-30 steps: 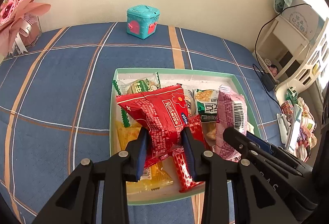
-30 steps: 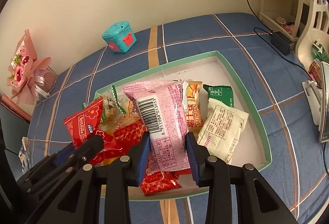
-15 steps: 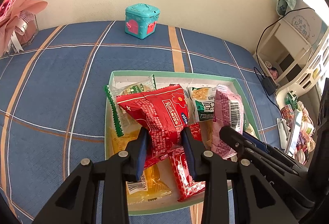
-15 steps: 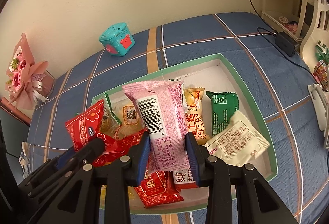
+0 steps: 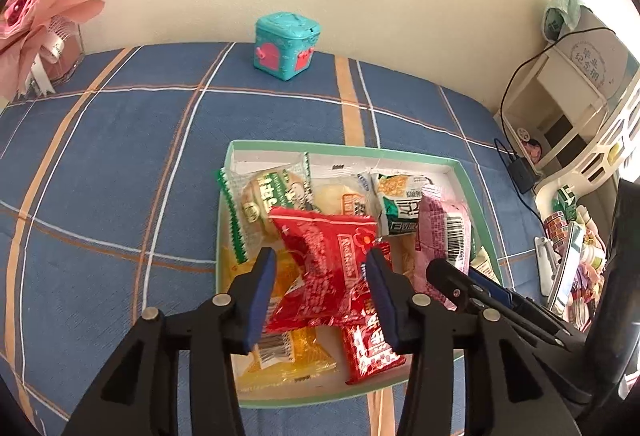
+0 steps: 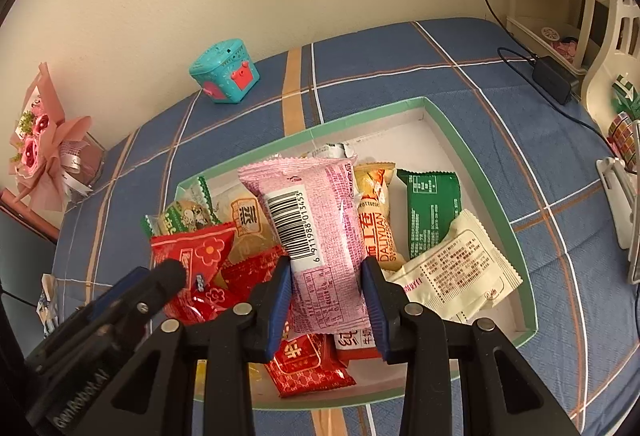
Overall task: Organize snacks
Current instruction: 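Open both grippers to release the red wrapper and pink pack into the tray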
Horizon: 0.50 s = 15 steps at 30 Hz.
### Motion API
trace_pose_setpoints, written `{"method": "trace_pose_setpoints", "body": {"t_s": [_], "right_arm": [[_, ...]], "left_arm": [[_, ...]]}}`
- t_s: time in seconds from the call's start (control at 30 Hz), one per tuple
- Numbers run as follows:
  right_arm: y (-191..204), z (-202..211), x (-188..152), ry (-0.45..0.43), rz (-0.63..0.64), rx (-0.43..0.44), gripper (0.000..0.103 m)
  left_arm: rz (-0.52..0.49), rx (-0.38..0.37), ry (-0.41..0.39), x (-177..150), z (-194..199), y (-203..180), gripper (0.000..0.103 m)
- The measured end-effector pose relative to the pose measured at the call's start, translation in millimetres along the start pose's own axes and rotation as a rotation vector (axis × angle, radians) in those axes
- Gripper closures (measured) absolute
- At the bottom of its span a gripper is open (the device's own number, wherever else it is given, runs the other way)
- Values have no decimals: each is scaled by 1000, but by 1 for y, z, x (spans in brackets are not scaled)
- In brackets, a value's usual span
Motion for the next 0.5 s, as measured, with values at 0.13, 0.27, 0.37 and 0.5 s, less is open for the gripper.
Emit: {"method": "trace_pose_setpoints", "body": {"t_s": [0.13, 0.27, 0.37, 0.5], "right_arm": [[0, 1, -4, 16, 5, -3, 59], [-1, 0, -8, 29, 13, -17, 45], [1, -1, -11, 33, 24, -18, 36], [6, -1, -14, 26, 44, -4, 21]], "left_arm": [[37, 21, 27, -3, 2, 10, 48], [57, 60, 28, -5, 6, 22, 42], [64, 119, 4, -4, 10, 33, 31], [88, 184, -17, -4, 12, 49, 15]]}}
Point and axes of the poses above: each gripper's, at about its wrist camera, not at the fingertips, and z roughly against the way its jaws point, y to its left, x to its top, the point moved 4 cm from there along -z, roughly the way its jaws point, and after that the axes turned 1 degree about z, right-handed, at the moved point
